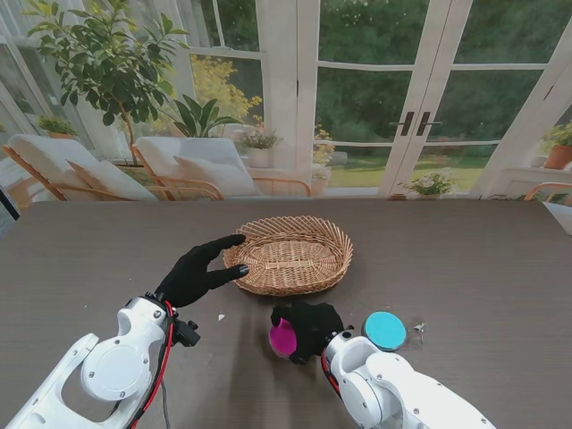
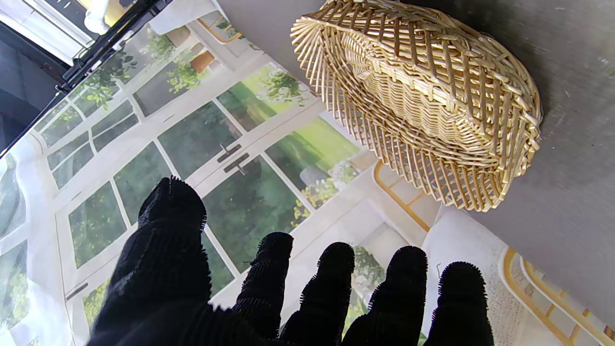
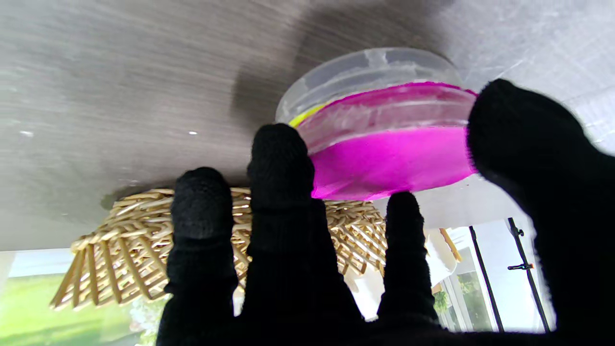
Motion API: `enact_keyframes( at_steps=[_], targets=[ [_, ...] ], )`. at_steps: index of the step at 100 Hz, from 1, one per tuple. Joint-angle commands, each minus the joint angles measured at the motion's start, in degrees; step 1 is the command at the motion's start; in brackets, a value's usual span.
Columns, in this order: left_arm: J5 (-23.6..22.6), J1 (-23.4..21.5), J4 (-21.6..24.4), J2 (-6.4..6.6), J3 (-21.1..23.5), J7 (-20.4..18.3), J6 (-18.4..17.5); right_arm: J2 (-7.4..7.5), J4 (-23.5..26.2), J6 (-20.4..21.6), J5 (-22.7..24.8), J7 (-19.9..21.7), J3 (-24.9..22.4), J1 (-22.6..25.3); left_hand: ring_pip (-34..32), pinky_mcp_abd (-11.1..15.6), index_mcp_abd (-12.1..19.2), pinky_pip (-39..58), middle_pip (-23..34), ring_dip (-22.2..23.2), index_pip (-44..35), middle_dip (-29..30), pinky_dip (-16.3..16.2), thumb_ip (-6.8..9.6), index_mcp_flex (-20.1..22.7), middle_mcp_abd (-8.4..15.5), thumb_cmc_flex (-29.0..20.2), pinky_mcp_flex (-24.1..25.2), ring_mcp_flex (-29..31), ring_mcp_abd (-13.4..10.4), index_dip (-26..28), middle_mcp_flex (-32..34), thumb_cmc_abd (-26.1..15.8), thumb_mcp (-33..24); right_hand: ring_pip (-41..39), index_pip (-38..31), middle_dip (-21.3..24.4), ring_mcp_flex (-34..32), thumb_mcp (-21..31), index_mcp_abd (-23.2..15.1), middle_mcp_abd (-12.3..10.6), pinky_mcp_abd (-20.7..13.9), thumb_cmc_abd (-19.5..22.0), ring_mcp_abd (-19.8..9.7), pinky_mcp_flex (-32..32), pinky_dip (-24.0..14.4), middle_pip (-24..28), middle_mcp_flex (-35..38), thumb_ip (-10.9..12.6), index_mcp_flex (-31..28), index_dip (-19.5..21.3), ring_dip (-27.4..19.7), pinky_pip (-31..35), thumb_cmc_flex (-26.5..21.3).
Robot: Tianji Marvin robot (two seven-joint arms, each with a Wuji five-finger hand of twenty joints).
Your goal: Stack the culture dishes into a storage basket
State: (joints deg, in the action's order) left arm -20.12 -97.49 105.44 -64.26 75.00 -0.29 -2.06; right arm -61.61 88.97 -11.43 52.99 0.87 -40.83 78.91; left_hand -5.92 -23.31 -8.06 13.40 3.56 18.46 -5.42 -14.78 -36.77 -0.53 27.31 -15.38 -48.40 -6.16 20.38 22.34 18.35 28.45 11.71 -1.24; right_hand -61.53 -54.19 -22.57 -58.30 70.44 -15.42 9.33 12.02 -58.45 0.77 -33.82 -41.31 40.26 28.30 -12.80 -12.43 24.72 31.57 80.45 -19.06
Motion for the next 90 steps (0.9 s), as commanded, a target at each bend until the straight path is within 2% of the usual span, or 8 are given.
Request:
enact_keyframes(
  at_steps=[1, 53, 78, 90],
  targets=[
    [0.1, -0.1, 0.0, -0.12, 0.0, -1.0, 0.1, 0.15, 0.1, 0.3, 0.5, 1.1, 0.2, 0.0, 1.0, -1.2, 0.1, -1.3, -1.0, 0.5, 0.2, 0.7, -1.0, 0.39, 0.8, 0.0, -1.6, 0.6, -1.7, 0.4, -0.2, -1.6, -3.2, 1.4, 6.4, 0.7, -1.1, 4.3, 3.2, 0.3, -2.2, 1.8, -0.4, 3.4, -2.6, 0.6, 3.2, -2.6, 1.7, 2.2, -0.1, -1.5, -1.1, 1.8],
    [0.5, -0.1, -0.1, -0.06, 0.0, -1.4, 0.0, 0.49, 0.7, 0.7, 1.9, 1.9, -0.2, 0.2, 1.0, -1.3, 0.5, -1.4, -0.9, 0.6, 0.1, 0.7, -1.1, 0.38, 1.0, 0.0, -1.6, 0.5, -1.7, 0.5, -0.2, -1.5, -3.3, 1.4, 22.2, 2.7, 0.5, 11.2, 2.6, 1.7, -3.1, 6.2, -1.1, 10.2, 3.6, 2.7, 1.7, -7.2, 1.1, 4.9, -0.9, -4.4, -10.1, 4.1],
    [0.7, 0.0, -0.2, -0.03, 0.0, -1.6, 0.0, 0.75, 2.3, 1.2, 2.9, 2.3, -2.0, 1.9, 1.0, -1.3, 0.8, -1.4, -1.0, 0.6, 0.1, 0.7, -1.1, 0.38, 1.1, -0.1, -1.7, 0.5, -1.6, 0.5, -0.2, -1.5, -3.4, 1.4, 31.7, 4.6, 2.3, 11.6, 1.8, 2.1, -3.5, 9.2, -0.5, 13.6, 4.2, 4.5, -0.3, -8.4, 1.0, 5.9, -2.3, -8.3, -14.6, 5.7],
    [0.8, 0.0, -0.2, -0.01, 0.1, -1.7, -0.1, 0.87, 3.7, 1.3, 3.1, 2.9, -3.3, 3.0, 1.0, -1.2, 0.9, -1.4, -1.0, 0.6, 0.0, 0.7, -1.1, 0.38, 1.1, -0.1, -1.7, 0.6, -1.7, 0.5, -0.2, -1.5, -3.4, 1.4, 34.2, 5.2, 2.8, 10.9, 1.2, 2.6, -3.6, 10.1, 0.3, 13.9, 3.3, 5.1, -1.0, -8.8, 1.0, 6.6, -2.9, -9.3, -15.8, 6.2]
  ],
)
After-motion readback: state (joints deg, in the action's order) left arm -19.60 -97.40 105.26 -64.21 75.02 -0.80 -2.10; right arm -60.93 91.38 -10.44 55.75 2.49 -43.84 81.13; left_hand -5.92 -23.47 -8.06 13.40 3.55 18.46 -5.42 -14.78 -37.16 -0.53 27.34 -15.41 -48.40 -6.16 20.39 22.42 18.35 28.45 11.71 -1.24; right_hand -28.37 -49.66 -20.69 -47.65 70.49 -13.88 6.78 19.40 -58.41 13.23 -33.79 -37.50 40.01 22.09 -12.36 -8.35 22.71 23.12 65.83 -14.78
